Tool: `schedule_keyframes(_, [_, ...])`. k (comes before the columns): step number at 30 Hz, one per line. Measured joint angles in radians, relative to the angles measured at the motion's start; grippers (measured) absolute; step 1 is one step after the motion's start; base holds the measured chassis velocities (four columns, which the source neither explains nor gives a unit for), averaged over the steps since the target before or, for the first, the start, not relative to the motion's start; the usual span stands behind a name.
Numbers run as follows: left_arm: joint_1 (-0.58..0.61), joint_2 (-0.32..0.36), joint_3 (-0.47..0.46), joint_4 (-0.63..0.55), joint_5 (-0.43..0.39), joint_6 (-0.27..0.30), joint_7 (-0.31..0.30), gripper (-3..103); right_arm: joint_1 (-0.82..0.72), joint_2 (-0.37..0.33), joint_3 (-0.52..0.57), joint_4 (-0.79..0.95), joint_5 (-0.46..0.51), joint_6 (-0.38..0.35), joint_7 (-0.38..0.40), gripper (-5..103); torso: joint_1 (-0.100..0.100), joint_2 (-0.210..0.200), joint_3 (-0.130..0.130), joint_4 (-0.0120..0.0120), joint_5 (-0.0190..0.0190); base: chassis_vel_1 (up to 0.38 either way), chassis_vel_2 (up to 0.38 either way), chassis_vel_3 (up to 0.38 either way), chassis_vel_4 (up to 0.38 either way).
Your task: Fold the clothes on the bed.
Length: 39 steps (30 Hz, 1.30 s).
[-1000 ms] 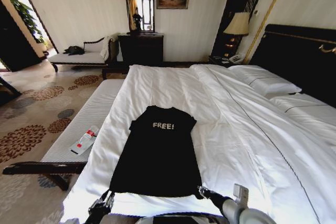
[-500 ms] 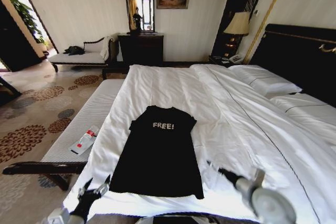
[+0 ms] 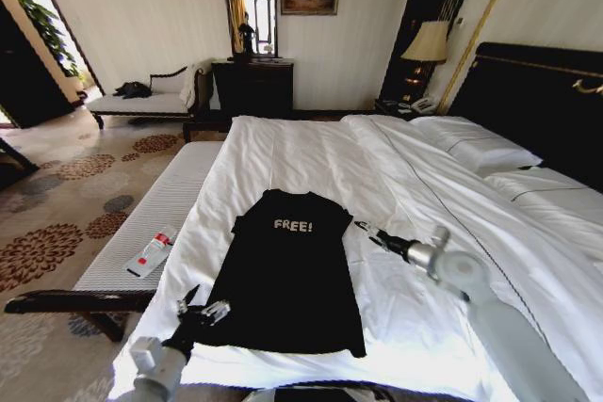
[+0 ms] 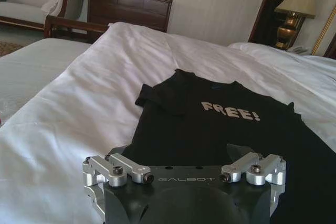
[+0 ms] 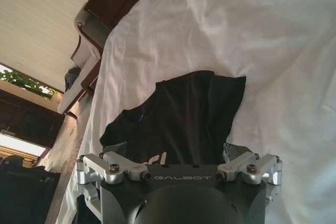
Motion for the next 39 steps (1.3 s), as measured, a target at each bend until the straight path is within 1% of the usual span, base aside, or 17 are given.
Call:
schedule_keyframes(2, [-0.002,0.001,0.003,0.006,0.000,-0.003,0.003,100,0.016,0.006,-0.010,-0.020,-0.003,-0.002,-0.005,100,0.000,0.000,0.000,0.0000,0.0003,0.000,0.000,0.000,0.000])
schedule_keyframes(5, [-0.013,0.008,0.007,0.031,0.002,-0.015,0.019,100,0.104,0.034,-0.061,-0.146,-0.039,-0.005,-0.040,100,0.000,0.000,0.000,-0.0001,-0.0001,0.000,0.000,0.000,0.000])
schedule_keyframes(7, [-0.014,0.009,0.007,0.032,0.001,-0.015,0.020,100,0.120,0.038,-0.071,-0.170,-0.047,-0.003,-0.046,100,0.000,0.000,0.000,-0.0002,0.0002,0.000,0.000,0.000,0.000])
schedule_keyframes(9, [-0.017,0.012,0.008,0.034,-0.001,-0.016,0.021,100,0.211,0.051,-0.111,-0.280,-0.076,0.007,-0.070,100,0.000,0.000,0.000,-0.0002,-0.0001,0.000,0.000,0.000,0.000])
schedule_keyframes(11, [-0.018,0.013,0.010,0.034,0.000,-0.016,0.021,100,0.233,0.053,-0.120,-0.306,-0.083,0.009,-0.074,100,0.000,0.000,0.000,0.0000,-0.0002,0.000,0.000,0.000,0.000])
schedule_keyframes(14, [-0.019,0.016,0.015,0.037,0.000,-0.015,0.016,100,0.334,0.067,-0.167,-0.428,-0.113,0.016,-0.100,100,0.000,0.000,0.000,-0.0001,-0.0002,0.000,0.000,0.000,0.000])
schedule_keyframes(16, [-0.019,0.016,0.015,0.039,0.000,-0.015,0.015,100,0.352,0.073,-0.174,-0.457,-0.122,0.016,-0.106,100,0.000,0.000,0.000,0.0000,-0.0003,0.000,0.000,0.000,0.000])
schedule_keyframes(17, [-0.019,0.017,0.016,0.040,0.000,-0.014,0.013,100,0.385,0.086,-0.190,-0.516,-0.139,0.017,-0.117,100,0.000,0.000,0.000,0.0000,0.0000,0.000,0.000,0.000,0.000])
schedule_keyframes(18, [-0.019,0.017,0.016,0.040,0.000,-0.014,0.013,100,0.398,0.092,-0.197,-0.541,-0.149,0.017,-0.124,103,0.000,0.000,0.000,0.0000,0.0000,0.000,0.000,0.000,0.000])
schedule_keyframes(19, [-0.018,0.017,0.016,0.040,0.000,-0.014,0.012,100,0.408,0.101,-0.202,-0.567,-0.163,0.019,-0.132,100,0.000,0.000,0.000,0.0000,-0.0001,0.000,0.000,0.000,0.000])
schedule_keyframes(25, [-0.015,0.017,0.013,0.036,-0.001,-0.014,0.010,100,0.427,0.132,-0.209,-0.645,-0.210,0.028,-0.156,97,0.000,0.000,0.000,-0.0002,0.0000,0.000,0.000,0.000,0.000])
schedule_keyframes(27, [-0.013,0.016,0.011,0.034,-0.001,-0.014,0.010,100,0.436,0.154,-0.194,-0.680,-0.232,0.032,-0.162,91,0.000,0.000,0.000,-0.0002,0.0001,0.000,0.000,0.000,0.000])
schedule_keyframes(28, [-0.012,0.015,0.011,0.032,-0.001,-0.014,0.009,100,0.438,0.164,-0.182,-0.689,-0.235,0.032,-0.164,89,0.000,0.000,0.000,-0.0002,0.0000,0.000,0.000,0.000,0.000])
schedule_keyframes(33, [-0.008,0.015,0.011,0.029,0.000,-0.011,0.001,100,0.451,0.207,-0.137,-0.732,-0.243,0.032,-0.170,87,0.000,0.000,0.000,0.0000,0.0001,0.000,0.000,0.000,0.000])
schedule_keyframes(36, [-0.007,0.017,0.010,0.026,0.000,-0.009,-0.004,100,0.454,0.215,-0.128,-0.742,-0.245,0.032,-0.176,86,0.000,0.000,0.000,0.0000,-0.0001,0.000,0.000,0.000,0.000])
schedule_keyframes(37, [-0.006,0.018,0.009,0.025,0.000,-0.007,-0.006,100,0.454,0.220,-0.123,-0.743,-0.247,0.032,-0.178,83,0.000,0.000,0.000,-0.0002,0.0000,0.000,0.000,0.000,0.000])
schedule_keyframes(39, [-0.007,0.018,0.008,0.023,0.000,-0.007,-0.008,100,0.450,0.226,-0.117,-0.744,-0.251,0.032,-0.178,80,0.000,0.000,0.000,-0.0001,-0.0001,0.000,0.000,0.000,0.000])
